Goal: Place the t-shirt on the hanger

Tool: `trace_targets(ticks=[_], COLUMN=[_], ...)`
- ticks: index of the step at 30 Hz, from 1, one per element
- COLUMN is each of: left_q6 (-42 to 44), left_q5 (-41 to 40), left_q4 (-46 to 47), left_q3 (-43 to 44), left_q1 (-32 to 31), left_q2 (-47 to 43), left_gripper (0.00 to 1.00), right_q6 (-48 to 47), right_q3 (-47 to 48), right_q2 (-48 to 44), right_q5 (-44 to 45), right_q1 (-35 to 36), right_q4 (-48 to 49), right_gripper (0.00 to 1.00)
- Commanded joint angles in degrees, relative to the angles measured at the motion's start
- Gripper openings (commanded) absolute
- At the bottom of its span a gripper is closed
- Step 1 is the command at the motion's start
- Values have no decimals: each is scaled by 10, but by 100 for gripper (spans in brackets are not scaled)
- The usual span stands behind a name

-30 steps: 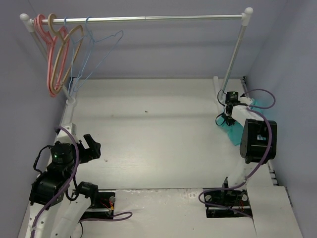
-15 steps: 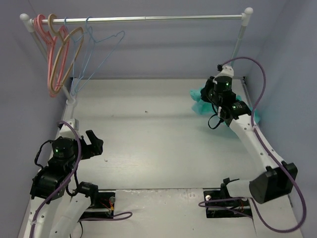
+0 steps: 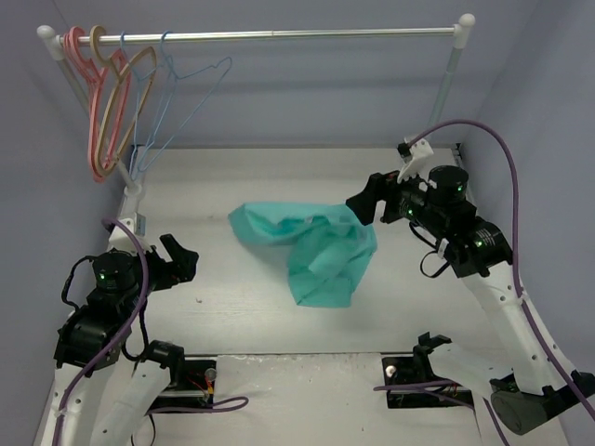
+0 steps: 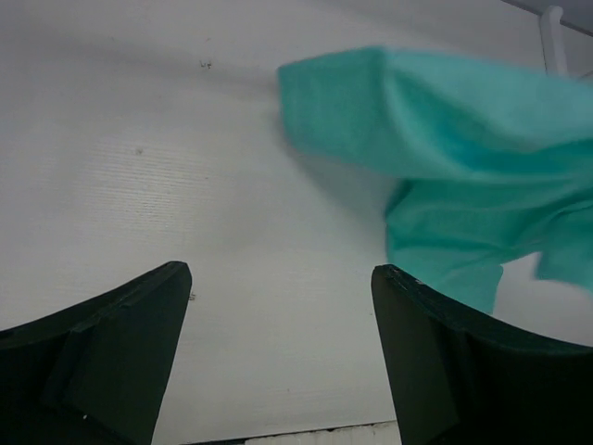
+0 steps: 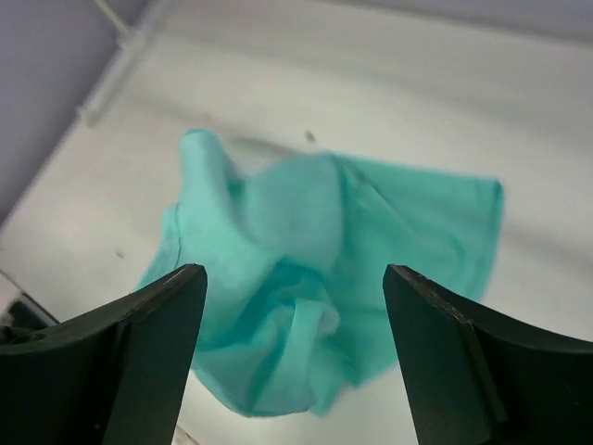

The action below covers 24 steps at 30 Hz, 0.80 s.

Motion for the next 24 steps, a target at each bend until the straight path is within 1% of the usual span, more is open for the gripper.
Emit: trace_targets(ticks=[1, 2, 4, 7, 8, 9, 11, 14, 15, 18, 19, 21, 24], left_q6=[-31, -33, -46, -65, -71, -76, -93, -127, -146, -175, -190, -202, -253], left_q5=[28, 39, 53, 85, 91, 100, 102, 100, 102, 106, 103, 100, 108], left_q4=[32, 38, 45, 68, 81, 90, 125, 180, 192, 216, 219, 242, 311], left_q3=[8, 3, -15, -46, -54, -63, -93, -126, -131, -148, -153, -181, -229], left_q1=[2, 2, 2, 1, 2, 1, 2, 0, 1, -4, -7, -12, -17], left_q2=[13, 14, 19, 38, 44, 58, 70, 102, 126, 178, 188, 204, 214], left_gripper=[80, 80, 80, 80, 80, 80, 80, 80, 80, 79, 78, 78, 78], right_q6=[1, 7, 15, 15, 20, 32, 44, 75, 82, 112, 120, 141, 172], right_q3=[-40, -47, -60, -80, -89, -111, -133, -171, -178, -205, -209, -223, -250], right_q2=[-16, -23, -21, -6, -5, -5, -2, 11, 15, 24, 30, 36, 45], right_q5=[116, 163, 185, 131, 96, 80, 46, 26, 22, 46, 76, 96, 131], right_q1=[0, -1, 0, 0, 1, 1, 3, 25, 34, 87, 102, 141, 189], right_q4=[-78, -87, -112, -109, -102, -86, -73, -58, -51, -41, -41, -36, -23], right_gripper=[80, 81, 81, 79, 79, 78, 76, 74, 73, 73, 73, 73, 73])
